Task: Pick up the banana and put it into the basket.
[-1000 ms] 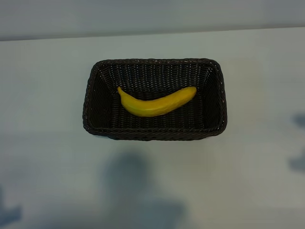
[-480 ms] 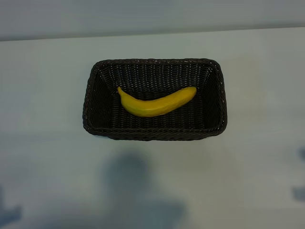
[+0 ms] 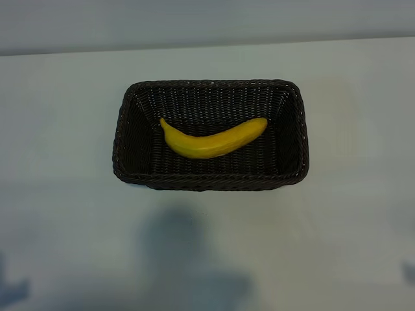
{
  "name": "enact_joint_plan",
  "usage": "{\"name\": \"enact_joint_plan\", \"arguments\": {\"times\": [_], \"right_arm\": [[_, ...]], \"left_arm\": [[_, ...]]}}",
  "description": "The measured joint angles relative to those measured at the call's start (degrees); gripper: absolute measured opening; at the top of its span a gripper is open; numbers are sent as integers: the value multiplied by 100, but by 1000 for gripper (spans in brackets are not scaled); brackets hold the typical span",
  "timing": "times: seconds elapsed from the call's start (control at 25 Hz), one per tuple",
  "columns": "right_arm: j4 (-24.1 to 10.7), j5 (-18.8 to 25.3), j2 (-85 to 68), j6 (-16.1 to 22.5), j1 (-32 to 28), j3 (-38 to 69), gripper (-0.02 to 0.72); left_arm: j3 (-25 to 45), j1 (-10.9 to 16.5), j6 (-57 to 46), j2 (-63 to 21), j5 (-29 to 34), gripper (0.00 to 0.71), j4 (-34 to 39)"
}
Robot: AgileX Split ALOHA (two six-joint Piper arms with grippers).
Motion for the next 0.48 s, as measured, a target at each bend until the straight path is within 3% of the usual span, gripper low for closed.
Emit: {"name": "enact_joint_plan", "arguments": {"times": [0.48], "right_arm": [[-4,38,-14,0,136,0,572]], "left_arm": [[0,0,0,0,0,548,7]]}}
